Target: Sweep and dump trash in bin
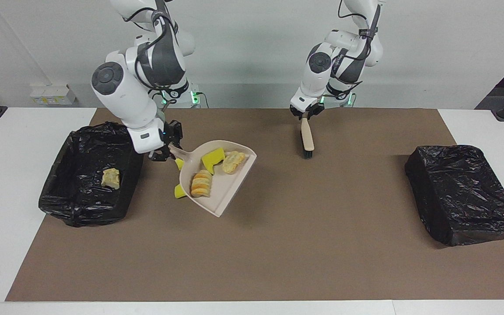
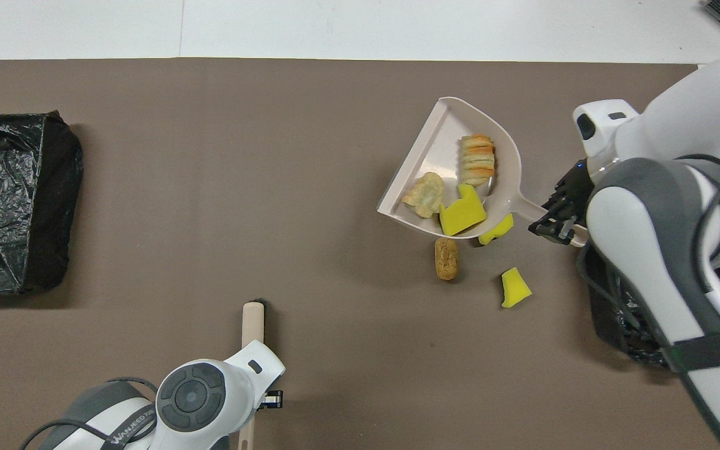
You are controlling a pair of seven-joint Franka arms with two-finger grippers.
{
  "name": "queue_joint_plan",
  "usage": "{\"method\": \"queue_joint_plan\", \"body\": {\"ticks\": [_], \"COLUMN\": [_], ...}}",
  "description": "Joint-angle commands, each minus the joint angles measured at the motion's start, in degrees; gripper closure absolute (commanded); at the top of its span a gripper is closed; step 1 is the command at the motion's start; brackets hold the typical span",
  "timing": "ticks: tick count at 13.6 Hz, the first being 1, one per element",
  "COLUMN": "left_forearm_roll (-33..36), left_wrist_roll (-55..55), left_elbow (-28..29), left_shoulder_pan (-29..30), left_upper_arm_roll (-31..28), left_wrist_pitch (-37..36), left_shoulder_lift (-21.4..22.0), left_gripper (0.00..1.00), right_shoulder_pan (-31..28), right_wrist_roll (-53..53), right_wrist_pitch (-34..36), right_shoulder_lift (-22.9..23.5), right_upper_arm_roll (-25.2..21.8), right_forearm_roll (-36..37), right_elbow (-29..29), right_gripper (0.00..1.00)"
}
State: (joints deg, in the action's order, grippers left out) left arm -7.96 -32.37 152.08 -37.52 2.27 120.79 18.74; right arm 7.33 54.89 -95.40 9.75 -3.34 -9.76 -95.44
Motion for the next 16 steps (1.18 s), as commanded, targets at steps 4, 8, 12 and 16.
{"method": "queue_joint_plan", "body": {"ticks": [4, 8, 12, 16], "left_forearm_roll": [0.13, 2.15, 8.22, 8.13], "left_wrist_roll": [7.54, 24.08, 32.10, 33.08], "left_elbow": [-16.42, -30.06, -43.67, -57.13], "left_shoulder_pan": [10.69, 20.71, 26.26, 28.73], "left_upper_arm_roll": [0.11, 0.11, 0.02, -0.07], "left_wrist_pitch": [-4.14, -11.52, -19.34, -27.52], "left_shoulder_lift": [-6.08, -6.70, -10.90, -16.53], "left_gripper": [0.00, 0.00, 0.00, 0.00], "right_shoulder_pan": [-11.44, -18.91, -19.54, -24.54], "right_wrist_roll": [9.60, 19.35, 27.45, 34.21], "right_wrist_pitch": [4.96, 4.97, 3.82, -1.17], "right_shoulder_lift": [-0.69, -1.22, -1.66, -1.75], "right_upper_arm_roll": [0.44, 0.53, 0.53, 0.53], "right_forearm_roll": [8.08, 13.80, 27.67, 34.19], "right_elbow": [1.04, 0.78, 0.17, -0.10], "right_gripper": [1.00, 1.00, 1.00, 1.00]}}
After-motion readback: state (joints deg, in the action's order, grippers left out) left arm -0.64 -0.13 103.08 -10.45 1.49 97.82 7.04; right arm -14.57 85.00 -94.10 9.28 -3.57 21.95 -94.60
